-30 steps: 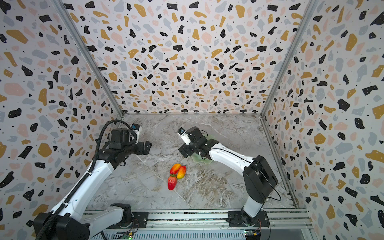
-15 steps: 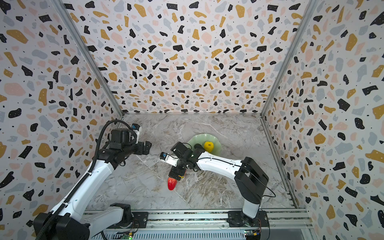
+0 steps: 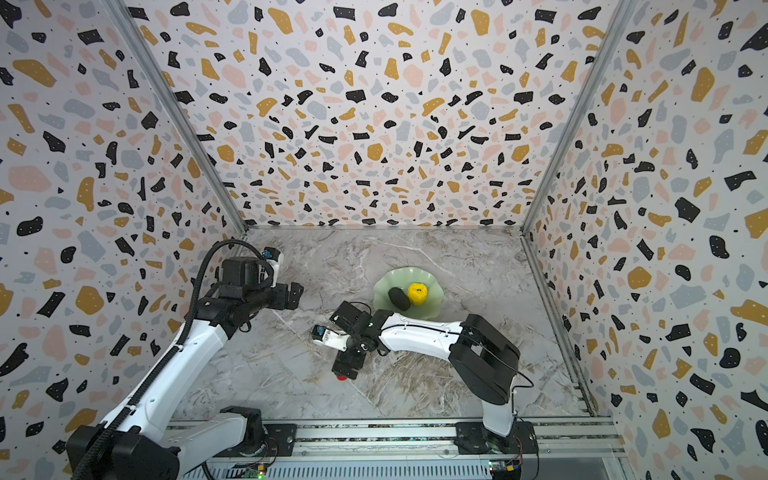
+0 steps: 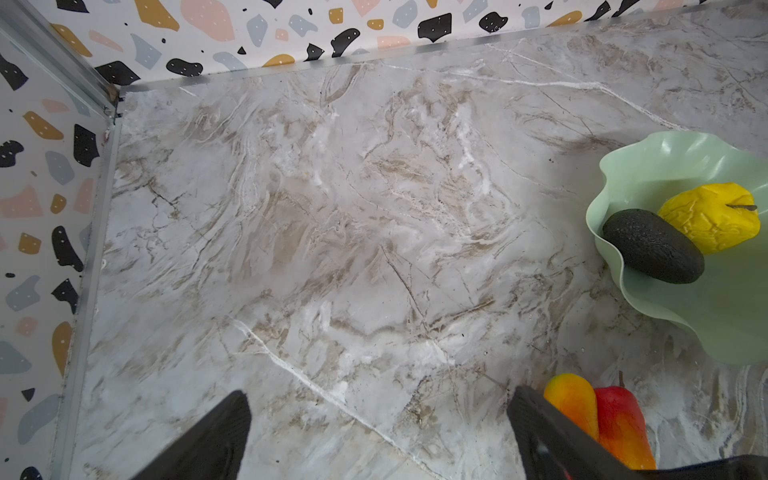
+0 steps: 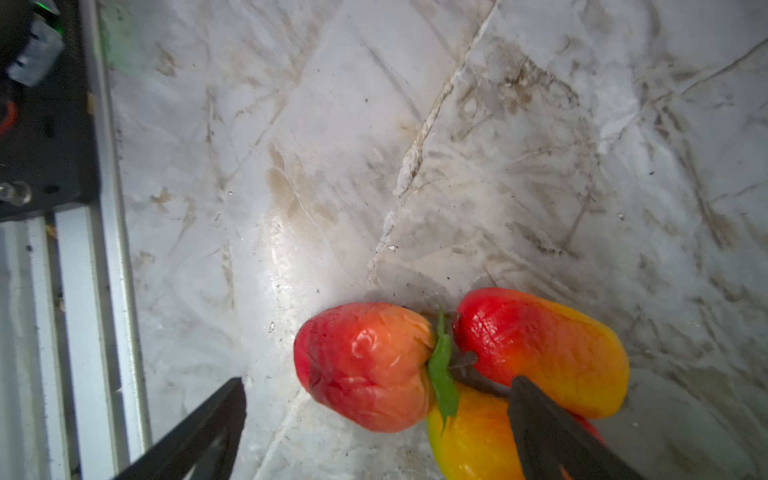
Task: Place and organize the fake fruits in the fruit bowl
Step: 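Move the right gripper to the red fruit and mango cluster, then close the right gripper on the red strawberry-like fruit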
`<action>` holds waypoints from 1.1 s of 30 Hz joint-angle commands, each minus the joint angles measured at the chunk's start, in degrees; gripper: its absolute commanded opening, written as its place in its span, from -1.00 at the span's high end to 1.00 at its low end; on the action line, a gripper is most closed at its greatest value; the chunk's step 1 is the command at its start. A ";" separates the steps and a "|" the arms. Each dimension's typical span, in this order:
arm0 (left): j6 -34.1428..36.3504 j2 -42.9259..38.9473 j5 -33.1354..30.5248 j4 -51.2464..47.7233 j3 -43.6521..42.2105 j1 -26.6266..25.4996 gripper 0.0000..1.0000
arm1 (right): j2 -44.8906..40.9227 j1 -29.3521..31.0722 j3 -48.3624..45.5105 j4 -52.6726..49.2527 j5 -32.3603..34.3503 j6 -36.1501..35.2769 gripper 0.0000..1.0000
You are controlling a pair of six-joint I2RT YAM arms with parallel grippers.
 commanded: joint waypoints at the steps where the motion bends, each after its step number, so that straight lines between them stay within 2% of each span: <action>1: 0.58 0.15 -0.20 0.73 -0.58 0.21 -0.99 | 0.47 0.12 0.82 -0.92 2.06 1.11 -0.95; 33: 0.55 -0.11 -0.10 0.71 -0.58 0.23 -0.99 | 5.46 0.14 3.65 -0.28 -0.71 1.00 -0.39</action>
